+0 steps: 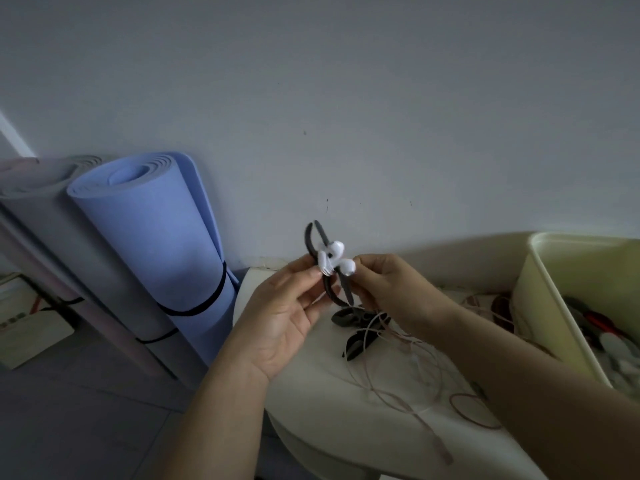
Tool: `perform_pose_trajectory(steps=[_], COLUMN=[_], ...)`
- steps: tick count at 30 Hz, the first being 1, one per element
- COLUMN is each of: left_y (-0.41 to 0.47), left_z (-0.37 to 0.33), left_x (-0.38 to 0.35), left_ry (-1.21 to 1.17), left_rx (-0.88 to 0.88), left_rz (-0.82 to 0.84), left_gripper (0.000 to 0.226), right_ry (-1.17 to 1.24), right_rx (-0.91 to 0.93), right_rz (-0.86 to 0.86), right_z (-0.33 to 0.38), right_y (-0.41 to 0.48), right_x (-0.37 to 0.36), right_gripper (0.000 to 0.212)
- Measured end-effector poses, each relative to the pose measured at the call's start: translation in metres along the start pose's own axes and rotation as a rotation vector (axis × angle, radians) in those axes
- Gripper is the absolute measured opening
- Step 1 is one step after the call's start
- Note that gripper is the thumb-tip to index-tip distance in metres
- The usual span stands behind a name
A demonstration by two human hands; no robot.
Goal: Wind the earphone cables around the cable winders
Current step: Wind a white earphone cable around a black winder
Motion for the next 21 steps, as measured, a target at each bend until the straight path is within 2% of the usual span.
perform_pose_trajectory(steps=[4,7,10,12,17,21], left_y=[0.001,0.003,0.005,0.005,0.001,0.002], left_z=[-0.006,-0.006,-0.006,-0.008,-0.014,-0.001], left_x=[0.012,0.028,0.035,0.034,0.032,0.018], left_ry=[-0.145,-0.180,-0.174,-0.040,0.553,0.764], left_rx=[-0.077,-0.109,-0.127,-0.152,-0.259,-0.153], left_rz=[-0.171,-0.320,-0.385,-0.361,-0.379,-0.200], left_gripper=[0.026,0.014,0.006,0.013,0.015,0.018], right_ry=[-0.292,-0.401,-0.475,-0.532,-0.564,-0.567], right_rx=[0.057,0.103,0.141,0.172,0.251,0.236], right_rz=[-0.036,-0.037,-0.021,-0.024,-0.119,-0.278], right_z=[0.006,0.012,0.017,0.022,0.036,0.036], right_y=[-0.003,-0.006,-0.008,-0.010,-0.013,-0.012], right_x=[-0.010,-0.013,-0.013,-0.010,0.007,0.032], right_gripper=[0.029,0.024,0.020,0.019,0.016,0.017])
Point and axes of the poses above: each hand's wrist, its own y-axis towards the middle knuckle, its own x-axis out of the back of the hand, z = x × y, the point moved 6 cm from there along y, towards the middle knuckle, and after that the axes turned 10 degrees about -y, right-handed, at the moved point
